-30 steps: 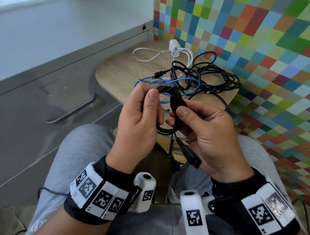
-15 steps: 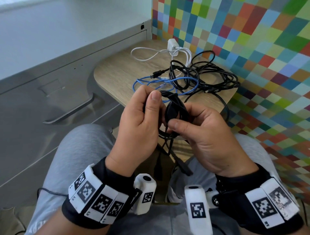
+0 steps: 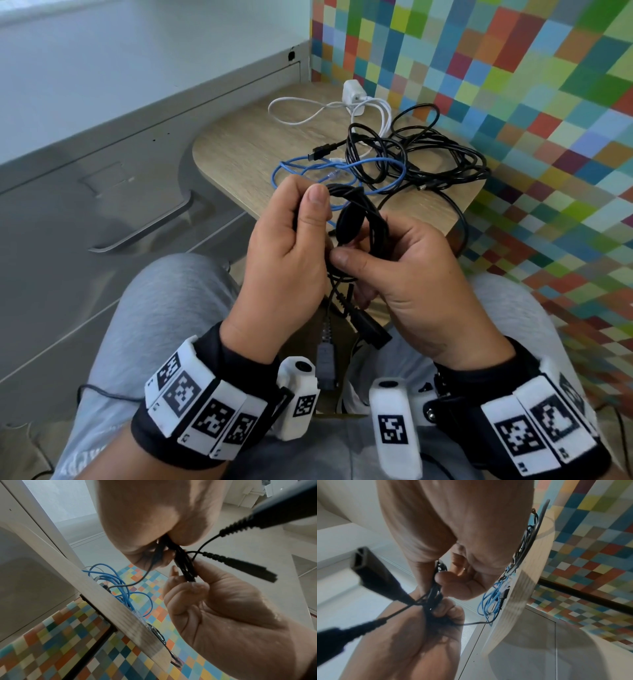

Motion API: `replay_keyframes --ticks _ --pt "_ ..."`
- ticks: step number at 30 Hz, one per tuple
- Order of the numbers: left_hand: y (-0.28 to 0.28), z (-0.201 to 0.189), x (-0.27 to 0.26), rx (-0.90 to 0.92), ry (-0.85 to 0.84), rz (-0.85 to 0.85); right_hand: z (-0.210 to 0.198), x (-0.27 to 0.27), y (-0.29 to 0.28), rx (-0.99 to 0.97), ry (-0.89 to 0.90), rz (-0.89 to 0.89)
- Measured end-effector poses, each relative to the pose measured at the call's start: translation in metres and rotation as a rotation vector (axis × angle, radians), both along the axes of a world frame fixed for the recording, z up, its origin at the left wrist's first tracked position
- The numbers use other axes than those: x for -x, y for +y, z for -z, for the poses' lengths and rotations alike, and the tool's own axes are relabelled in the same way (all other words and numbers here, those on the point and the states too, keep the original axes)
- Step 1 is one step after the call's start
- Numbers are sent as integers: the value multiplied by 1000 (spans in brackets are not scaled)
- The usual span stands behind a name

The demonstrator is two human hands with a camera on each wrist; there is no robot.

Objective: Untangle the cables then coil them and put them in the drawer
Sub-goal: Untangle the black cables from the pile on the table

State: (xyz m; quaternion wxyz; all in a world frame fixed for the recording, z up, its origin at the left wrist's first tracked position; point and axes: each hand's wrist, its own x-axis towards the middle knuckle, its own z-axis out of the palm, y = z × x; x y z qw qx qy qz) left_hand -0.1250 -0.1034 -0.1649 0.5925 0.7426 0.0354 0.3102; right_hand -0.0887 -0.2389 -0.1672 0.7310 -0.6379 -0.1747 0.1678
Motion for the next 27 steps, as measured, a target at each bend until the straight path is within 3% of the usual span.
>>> replay_keyframes --ticks 10,27 --pt "4 1 -5 168 -66 -36 -2 -2 -2 -253 209 -71" --pt "1 -1 -3 287 -12 151 8 -8 2 -190 81 -3"
